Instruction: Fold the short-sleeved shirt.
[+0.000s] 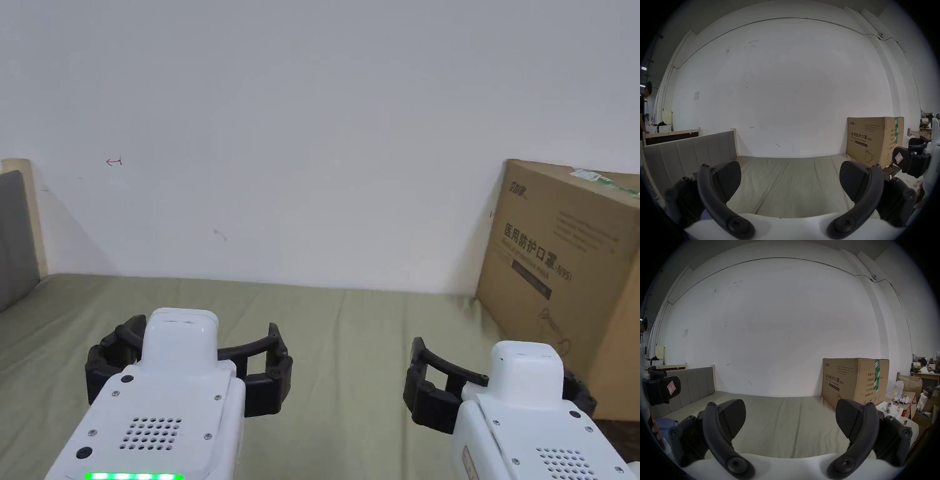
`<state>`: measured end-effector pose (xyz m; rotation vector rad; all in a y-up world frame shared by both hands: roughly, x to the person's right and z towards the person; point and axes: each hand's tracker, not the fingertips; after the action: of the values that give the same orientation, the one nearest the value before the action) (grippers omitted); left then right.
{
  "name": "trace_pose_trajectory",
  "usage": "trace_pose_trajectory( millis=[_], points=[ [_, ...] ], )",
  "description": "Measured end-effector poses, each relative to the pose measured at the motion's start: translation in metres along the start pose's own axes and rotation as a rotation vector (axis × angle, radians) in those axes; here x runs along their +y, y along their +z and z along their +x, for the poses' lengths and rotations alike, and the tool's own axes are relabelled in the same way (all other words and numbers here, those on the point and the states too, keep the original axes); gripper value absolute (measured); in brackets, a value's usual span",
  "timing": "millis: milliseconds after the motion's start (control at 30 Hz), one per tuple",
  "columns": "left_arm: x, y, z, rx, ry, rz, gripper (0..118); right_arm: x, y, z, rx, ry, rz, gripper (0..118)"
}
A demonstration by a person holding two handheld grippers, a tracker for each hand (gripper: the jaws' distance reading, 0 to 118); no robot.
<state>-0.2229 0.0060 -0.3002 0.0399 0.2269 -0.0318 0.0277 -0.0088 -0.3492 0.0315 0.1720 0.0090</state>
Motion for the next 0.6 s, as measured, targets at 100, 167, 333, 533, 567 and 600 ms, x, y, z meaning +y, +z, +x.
trace_pose_trajectory(
  millis=[100,167,333,533,567,600],
  points=[
    [-0.0017,-0.001,-0.0001,-0.002,0.0,-0.01,118,-0.0004,0.0004,-0.0001,0.0,-0.006,-0.006,112],
    [-0.0026,-0.0013,0.0,-0.007,0.0,-0.011,118,-0.0008,0.0006,0.0003,0.001,-0.014,-0.009,112],
    [-0.0036,-0.0012,0.0026,-0.015,-0.012,-0.015,118,-0.0024,-0.0006,0.0006,-0.002,-0.009,-0.017,112],
    [-0.0031,-0.0024,0.0033,-0.034,-0.01,-0.025,118,-0.003,-0.0003,0.0027,0.017,-0.037,-0.024,112],
    [-0.003,-0.0024,0.0034,-0.03,-0.012,-0.022,118,-0.0032,-0.0002,0.0026,0.013,-0.034,-0.025,112],
    [-0.003,-0.002,0.0033,-0.03,-0.012,-0.019,118,-0.0034,-0.0003,0.0025,0.01,-0.03,-0.024,112]
  ],
)
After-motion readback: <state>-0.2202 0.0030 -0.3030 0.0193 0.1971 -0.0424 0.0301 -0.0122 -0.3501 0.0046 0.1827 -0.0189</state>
